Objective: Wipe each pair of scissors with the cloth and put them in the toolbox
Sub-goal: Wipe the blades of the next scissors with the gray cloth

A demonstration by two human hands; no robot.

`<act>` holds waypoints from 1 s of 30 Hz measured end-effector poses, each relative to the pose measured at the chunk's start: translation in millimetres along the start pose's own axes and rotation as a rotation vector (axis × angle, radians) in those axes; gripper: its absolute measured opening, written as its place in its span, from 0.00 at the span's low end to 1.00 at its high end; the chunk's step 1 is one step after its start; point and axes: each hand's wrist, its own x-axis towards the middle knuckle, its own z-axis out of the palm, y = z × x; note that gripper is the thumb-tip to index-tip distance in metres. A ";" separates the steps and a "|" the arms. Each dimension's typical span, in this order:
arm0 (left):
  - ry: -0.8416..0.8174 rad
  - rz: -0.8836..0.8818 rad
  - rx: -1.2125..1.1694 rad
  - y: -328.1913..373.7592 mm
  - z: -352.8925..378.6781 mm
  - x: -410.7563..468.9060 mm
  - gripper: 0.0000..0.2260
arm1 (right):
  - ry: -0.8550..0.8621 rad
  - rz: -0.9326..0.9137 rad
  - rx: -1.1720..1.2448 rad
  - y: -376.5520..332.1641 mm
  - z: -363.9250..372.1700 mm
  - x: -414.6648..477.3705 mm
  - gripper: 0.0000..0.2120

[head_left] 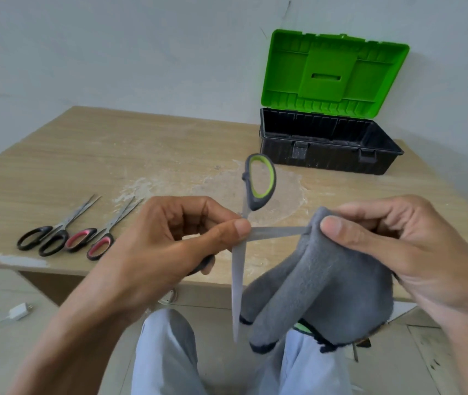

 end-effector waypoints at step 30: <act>0.588 0.196 -0.375 6.5 28.3 14.1 0.05 | 0.062 0.033 0.101 -3.1 18.1 -8.1 0.12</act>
